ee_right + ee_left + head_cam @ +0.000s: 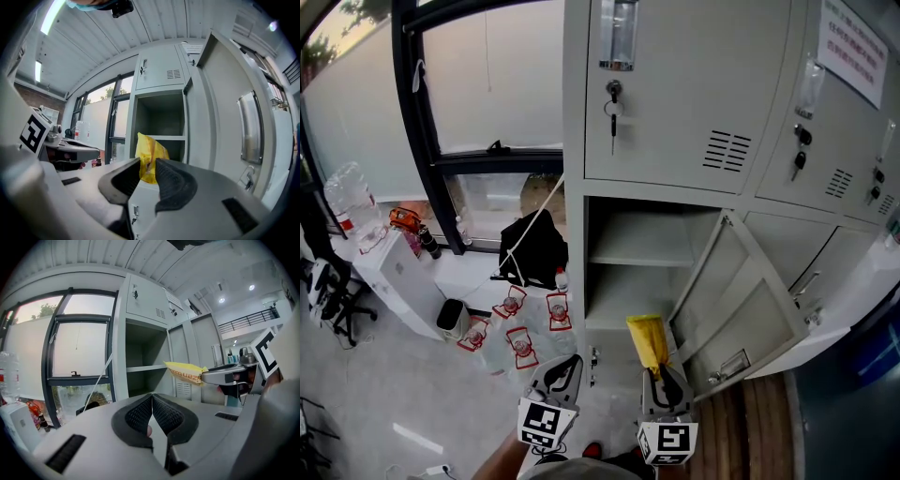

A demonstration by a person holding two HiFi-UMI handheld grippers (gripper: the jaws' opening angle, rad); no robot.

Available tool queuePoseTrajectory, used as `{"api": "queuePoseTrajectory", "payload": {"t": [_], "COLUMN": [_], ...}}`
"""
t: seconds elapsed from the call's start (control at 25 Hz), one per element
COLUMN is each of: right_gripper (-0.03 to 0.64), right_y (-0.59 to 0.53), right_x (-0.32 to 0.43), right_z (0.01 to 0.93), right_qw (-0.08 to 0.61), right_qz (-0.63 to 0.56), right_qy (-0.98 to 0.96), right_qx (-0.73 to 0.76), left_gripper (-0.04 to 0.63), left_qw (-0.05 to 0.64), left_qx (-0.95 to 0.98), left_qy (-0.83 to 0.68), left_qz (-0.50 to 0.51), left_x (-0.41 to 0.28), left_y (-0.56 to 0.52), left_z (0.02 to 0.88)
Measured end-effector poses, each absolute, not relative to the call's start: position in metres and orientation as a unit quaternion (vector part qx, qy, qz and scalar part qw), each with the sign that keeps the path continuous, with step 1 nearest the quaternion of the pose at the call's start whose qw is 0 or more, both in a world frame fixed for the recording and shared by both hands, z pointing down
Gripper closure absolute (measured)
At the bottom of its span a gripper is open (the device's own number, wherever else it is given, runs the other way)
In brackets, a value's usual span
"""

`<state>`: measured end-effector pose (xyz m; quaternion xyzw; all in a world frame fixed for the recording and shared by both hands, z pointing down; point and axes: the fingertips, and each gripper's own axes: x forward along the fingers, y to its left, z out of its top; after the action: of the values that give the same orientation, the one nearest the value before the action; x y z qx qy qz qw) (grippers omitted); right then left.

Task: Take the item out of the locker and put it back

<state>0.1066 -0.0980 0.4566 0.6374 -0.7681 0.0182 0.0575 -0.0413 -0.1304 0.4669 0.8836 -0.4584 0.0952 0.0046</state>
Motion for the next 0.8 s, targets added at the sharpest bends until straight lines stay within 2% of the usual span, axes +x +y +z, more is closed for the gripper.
{"api": "queuePoseTrajectory", "payload": {"t": [0.8], "right_gripper": [0.515], "right_y": [-0.1006], "right_x": [0.1052], "right_z": [0.4584], "right_qw": [0.052], "right_qz": [0.021], "right_qy": [-0.765], "right_qx": [0.642], "left_gripper": [0.572], "left_qw": [0.002], "left_qx": [0.887], "left_qy": [-0.453], "left_qz": [0.091], "left_x": [-0.0389], "left_y": [-0.1349], "left_z": [0.4674]}}
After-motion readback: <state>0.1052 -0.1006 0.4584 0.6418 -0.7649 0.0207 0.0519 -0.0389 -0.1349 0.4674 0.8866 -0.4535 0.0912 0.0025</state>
